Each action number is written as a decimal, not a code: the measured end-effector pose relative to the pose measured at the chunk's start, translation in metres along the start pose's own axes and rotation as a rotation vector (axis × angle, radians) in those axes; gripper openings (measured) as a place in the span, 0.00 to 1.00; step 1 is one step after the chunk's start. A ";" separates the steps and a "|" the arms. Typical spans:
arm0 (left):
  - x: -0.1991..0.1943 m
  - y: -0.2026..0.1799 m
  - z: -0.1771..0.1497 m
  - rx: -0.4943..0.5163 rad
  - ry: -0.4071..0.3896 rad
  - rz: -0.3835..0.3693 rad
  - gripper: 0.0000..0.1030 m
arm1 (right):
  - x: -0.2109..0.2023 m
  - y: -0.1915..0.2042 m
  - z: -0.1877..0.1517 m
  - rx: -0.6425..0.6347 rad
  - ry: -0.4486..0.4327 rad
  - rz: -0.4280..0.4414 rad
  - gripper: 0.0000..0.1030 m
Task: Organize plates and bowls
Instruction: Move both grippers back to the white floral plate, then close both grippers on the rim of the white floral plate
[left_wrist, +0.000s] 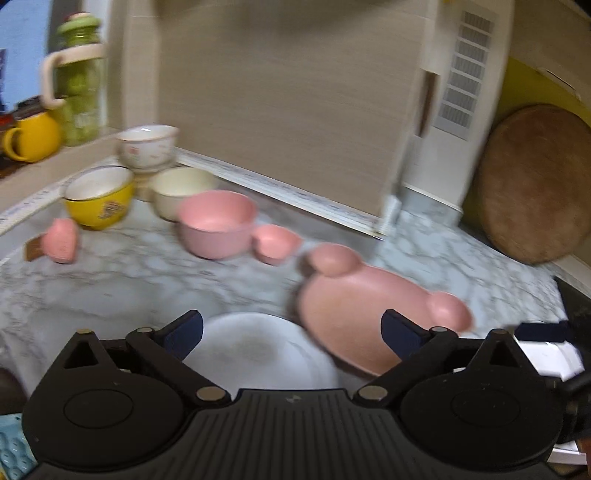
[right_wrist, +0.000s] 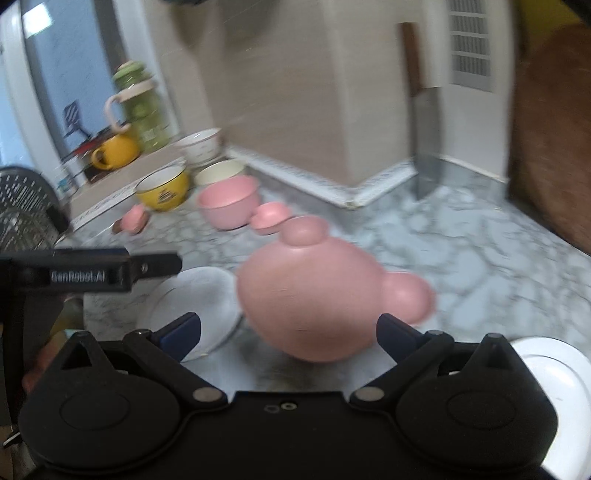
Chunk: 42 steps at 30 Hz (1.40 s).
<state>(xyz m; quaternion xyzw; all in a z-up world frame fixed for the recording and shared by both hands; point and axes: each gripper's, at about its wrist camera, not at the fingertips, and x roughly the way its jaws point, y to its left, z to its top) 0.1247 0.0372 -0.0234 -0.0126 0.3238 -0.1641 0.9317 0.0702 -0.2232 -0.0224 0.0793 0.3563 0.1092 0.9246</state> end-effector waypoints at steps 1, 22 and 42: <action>0.003 0.007 0.000 0.001 0.005 0.010 1.00 | 0.006 0.006 0.000 -0.007 0.011 0.005 0.99; 0.074 0.089 -0.021 -0.051 0.186 0.016 1.00 | 0.104 0.056 -0.013 0.094 0.201 0.040 0.78; 0.082 0.092 -0.028 -0.065 0.225 -0.064 0.55 | 0.119 0.056 -0.014 0.147 0.246 0.108 0.42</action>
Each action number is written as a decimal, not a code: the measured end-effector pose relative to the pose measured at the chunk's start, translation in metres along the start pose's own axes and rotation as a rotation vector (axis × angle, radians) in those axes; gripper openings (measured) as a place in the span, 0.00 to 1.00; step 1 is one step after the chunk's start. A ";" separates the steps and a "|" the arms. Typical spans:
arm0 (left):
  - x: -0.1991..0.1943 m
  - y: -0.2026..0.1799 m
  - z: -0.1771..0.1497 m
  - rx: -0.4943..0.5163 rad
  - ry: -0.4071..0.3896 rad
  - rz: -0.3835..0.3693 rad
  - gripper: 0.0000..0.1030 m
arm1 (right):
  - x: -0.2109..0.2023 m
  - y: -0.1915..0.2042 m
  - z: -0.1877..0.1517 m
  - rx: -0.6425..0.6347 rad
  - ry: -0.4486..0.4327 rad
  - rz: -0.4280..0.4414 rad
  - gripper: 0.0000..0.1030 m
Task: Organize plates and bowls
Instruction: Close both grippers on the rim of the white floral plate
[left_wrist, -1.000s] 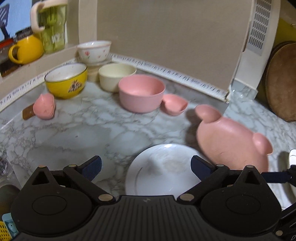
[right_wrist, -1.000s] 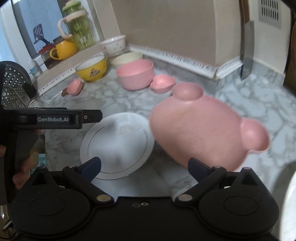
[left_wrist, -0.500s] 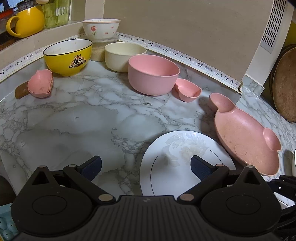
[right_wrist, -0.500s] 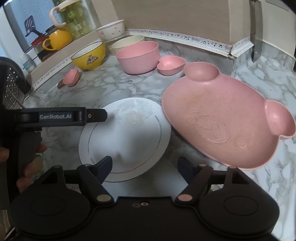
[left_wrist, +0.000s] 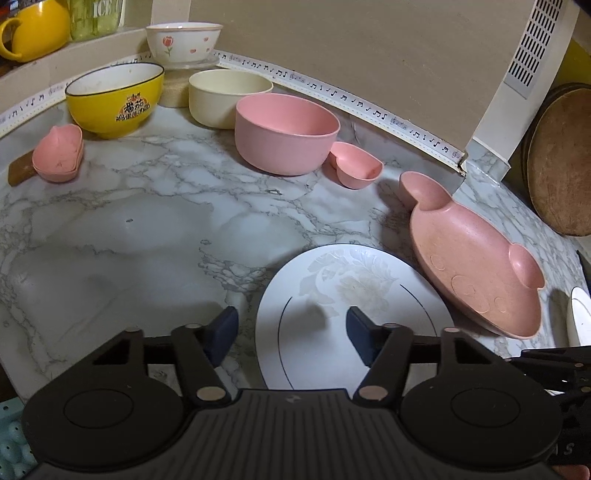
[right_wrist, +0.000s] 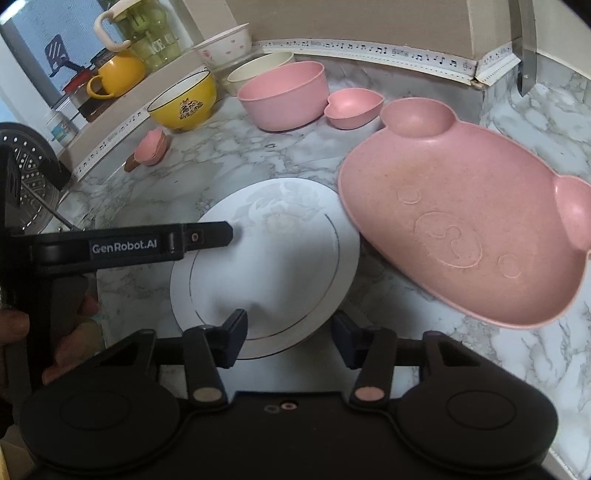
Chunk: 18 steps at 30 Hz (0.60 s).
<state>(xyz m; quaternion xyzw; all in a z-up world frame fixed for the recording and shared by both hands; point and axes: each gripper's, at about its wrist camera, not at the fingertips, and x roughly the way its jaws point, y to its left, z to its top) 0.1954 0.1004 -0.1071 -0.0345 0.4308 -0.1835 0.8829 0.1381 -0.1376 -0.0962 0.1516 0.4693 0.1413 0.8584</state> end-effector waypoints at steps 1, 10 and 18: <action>0.000 0.001 0.000 -0.005 0.002 -0.001 0.52 | 0.000 -0.002 0.000 0.007 0.000 0.002 0.40; 0.006 0.022 0.006 -0.093 0.039 -0.054 0.30 | 0.002 -0.020 0.010 0.079 -0.002 0.013 0.31; 0.008 0.036 0.009 -0.134 0.058 -0.091 0.12 | 0.003 -0.028 0.014 0.118 -0.005 0.025 0.20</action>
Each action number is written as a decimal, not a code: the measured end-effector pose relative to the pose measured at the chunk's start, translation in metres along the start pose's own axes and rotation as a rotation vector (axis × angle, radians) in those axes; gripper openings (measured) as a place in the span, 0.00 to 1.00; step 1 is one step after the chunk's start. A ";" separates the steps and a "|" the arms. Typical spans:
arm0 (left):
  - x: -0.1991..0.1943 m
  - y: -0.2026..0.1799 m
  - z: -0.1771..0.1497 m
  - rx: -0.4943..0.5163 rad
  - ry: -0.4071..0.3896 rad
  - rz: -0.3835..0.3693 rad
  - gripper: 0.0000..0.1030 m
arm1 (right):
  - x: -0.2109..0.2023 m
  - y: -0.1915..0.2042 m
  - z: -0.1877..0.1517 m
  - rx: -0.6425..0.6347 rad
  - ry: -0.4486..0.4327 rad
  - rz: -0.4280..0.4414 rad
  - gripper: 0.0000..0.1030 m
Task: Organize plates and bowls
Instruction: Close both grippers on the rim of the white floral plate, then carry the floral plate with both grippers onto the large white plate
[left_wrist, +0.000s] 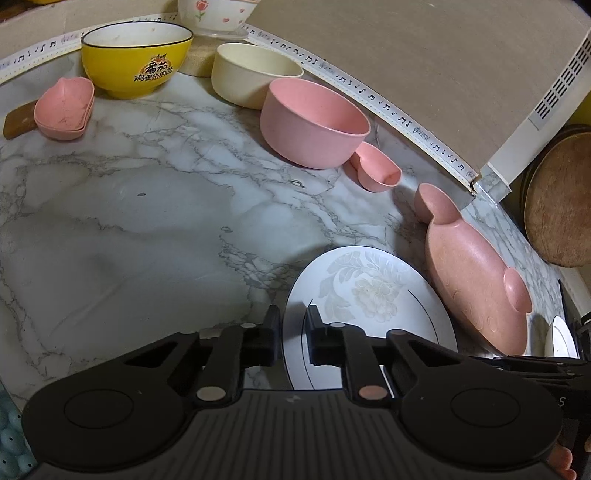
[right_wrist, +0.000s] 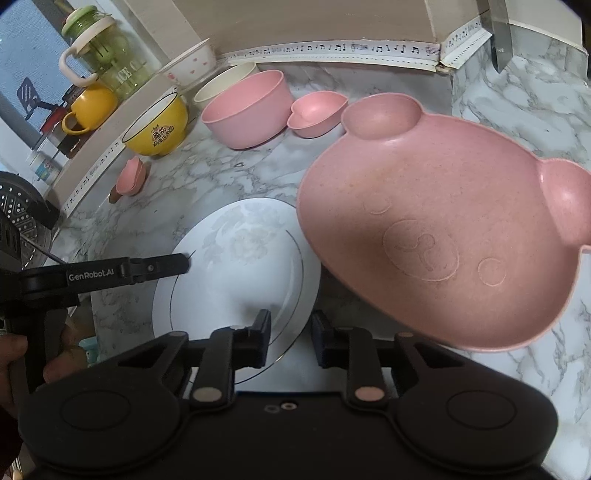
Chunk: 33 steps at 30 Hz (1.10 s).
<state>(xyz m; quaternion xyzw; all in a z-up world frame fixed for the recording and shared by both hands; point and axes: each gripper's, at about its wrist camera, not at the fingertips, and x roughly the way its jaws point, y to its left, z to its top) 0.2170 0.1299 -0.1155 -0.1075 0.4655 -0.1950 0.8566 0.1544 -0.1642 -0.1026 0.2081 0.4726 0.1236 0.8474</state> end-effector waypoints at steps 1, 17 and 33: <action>0.000 0.000 0.000 -0.002 -0.001 -0.002 0.12 | 0.000 -0.002 0.000 0.012 0.000 0.003 0.19; -0.021 0.004 -0.014 -0.022 -0.033 0.005 0.11 | -0.009 0.009 -0.006 -0.038 0.000 0.010 0.12; -0.053 -0.063 -0.017 0.036 -0.070 -0.067 0.11 | -0.077 -0.017 -0.011 -0.012 -0.063 -0.008 0.12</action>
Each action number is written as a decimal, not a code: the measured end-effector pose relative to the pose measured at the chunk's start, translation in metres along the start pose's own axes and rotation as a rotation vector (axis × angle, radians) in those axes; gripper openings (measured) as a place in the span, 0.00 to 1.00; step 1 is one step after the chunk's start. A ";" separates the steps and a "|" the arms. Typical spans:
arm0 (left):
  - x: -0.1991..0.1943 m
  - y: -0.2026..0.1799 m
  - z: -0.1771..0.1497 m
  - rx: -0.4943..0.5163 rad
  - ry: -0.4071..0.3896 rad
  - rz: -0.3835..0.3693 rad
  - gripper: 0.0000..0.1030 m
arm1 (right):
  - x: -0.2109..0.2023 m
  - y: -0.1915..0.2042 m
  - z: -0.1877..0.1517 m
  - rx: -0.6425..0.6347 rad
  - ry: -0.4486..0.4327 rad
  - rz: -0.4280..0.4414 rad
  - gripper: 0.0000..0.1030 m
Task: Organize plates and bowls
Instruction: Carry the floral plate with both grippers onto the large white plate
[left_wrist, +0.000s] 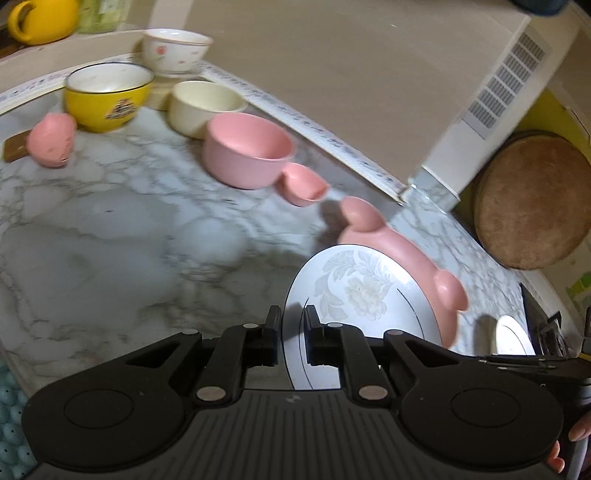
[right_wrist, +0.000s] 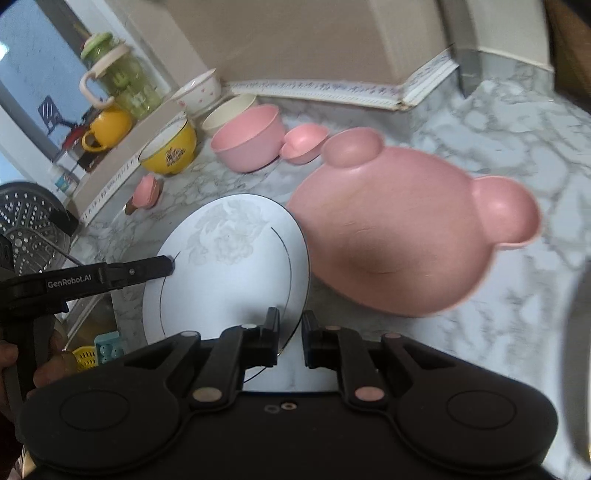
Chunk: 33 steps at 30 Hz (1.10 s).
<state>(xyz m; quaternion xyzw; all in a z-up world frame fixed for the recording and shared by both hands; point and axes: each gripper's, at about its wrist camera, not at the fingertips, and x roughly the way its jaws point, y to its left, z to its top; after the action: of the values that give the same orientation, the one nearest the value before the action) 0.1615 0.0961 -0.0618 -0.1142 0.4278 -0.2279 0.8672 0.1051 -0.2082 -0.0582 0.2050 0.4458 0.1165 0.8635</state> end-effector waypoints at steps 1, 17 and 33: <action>0.001 -0.007 0.000 0.008 0.002 -0.009 0.11 | -0.006 -0.004 -0.001 0.005 -0.008 -0.008 0.12; 0.044 -0.115 -0.007 0.149 0.067 -0.157 0.11 | -0.081 -0.090 -0.025 0.142 -0.102 -0.122 0.12; 0.106 -0.227 -0.034 0.294 0.164 -0.242 0.11 | -0.141 -0.183 -0.070 0.272 -0.146 -0.239 0.12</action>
<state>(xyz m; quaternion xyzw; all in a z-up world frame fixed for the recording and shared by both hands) 0.1225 -0.1538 -0.0663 -0.0181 0.4423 -0.3990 0.8030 -0.0298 -0.4081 -0.0763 0.2733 0.4147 -0.0635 0.8656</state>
